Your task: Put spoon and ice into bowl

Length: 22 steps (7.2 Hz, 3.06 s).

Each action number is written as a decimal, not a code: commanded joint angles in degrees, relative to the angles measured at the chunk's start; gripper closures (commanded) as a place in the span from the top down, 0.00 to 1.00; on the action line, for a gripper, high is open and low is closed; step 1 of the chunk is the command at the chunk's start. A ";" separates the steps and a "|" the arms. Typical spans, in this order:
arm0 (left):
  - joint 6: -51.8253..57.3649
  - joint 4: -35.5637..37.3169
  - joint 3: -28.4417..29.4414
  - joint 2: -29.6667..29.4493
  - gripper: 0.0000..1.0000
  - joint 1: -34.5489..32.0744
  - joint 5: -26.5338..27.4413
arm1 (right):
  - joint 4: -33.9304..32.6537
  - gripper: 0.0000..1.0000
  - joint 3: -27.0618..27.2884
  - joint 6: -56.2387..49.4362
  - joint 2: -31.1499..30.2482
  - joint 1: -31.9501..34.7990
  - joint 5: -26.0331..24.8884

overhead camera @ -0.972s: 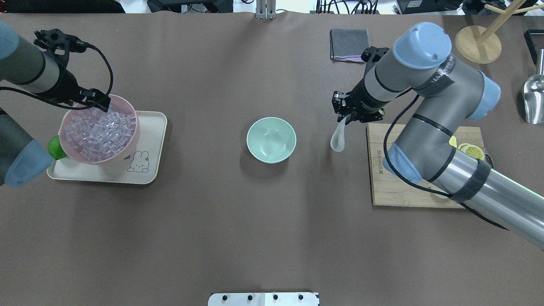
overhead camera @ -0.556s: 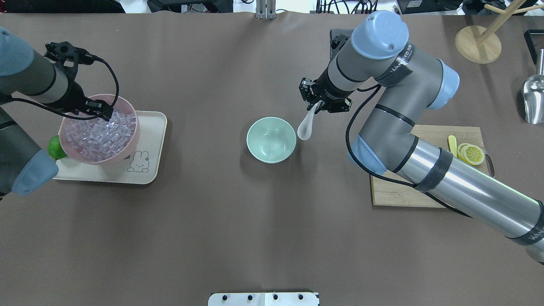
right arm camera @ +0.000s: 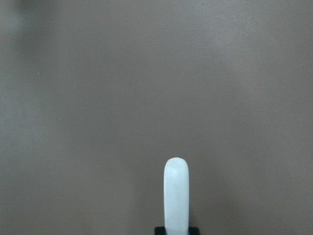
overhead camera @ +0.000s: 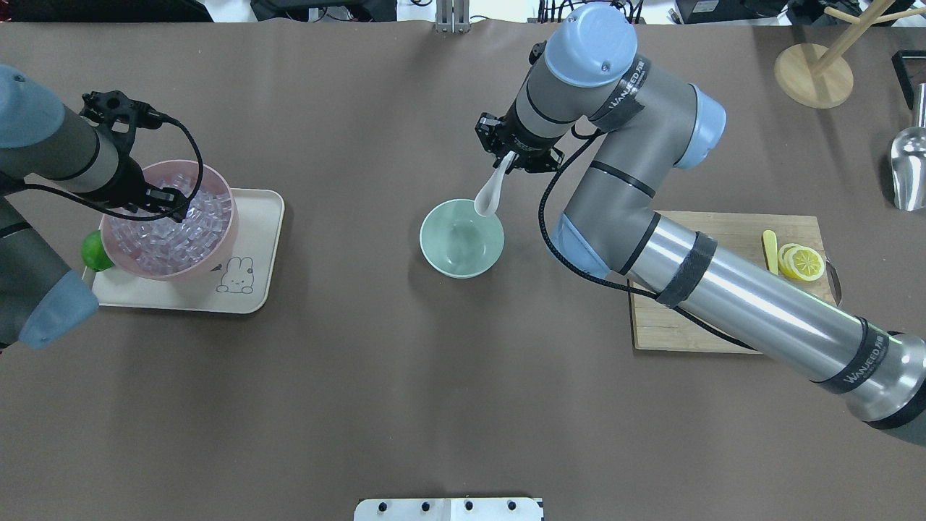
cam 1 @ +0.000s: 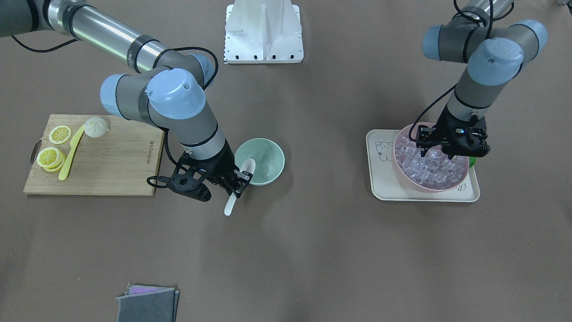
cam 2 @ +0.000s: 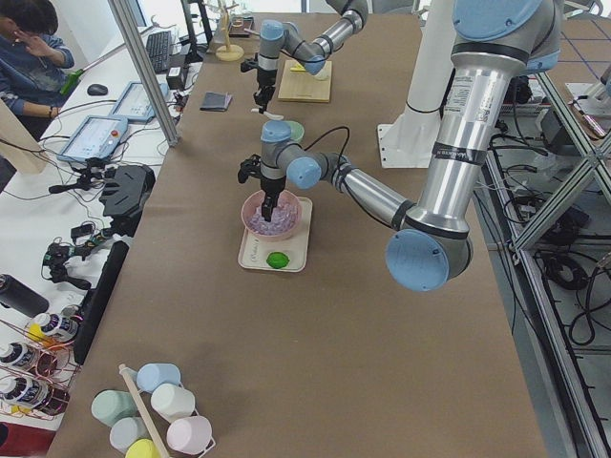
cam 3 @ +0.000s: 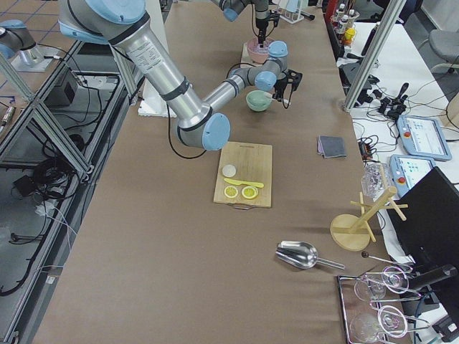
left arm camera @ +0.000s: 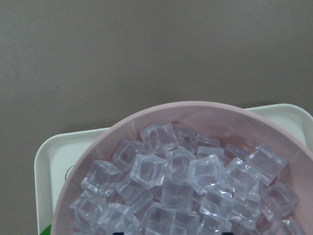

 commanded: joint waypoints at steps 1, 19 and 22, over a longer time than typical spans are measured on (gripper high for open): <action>0.00 -0.01 -0.07 0.04 0.71 0.13 0.00 | 1.96 0.00 -2.51 2.12 1.42 -1.74 -2.62; -30.03 -0.18 14.31 -34.27 0.00 14.86 5.06 | 2.22 1.00 23.67 -31.50 -36.08 17.04 17.05; -29.62 -8.77 22.43 -36.53 0.97 16.39 5.89 | 2.23 1.00 28.05 -40.39 -45.74 19.77 17.05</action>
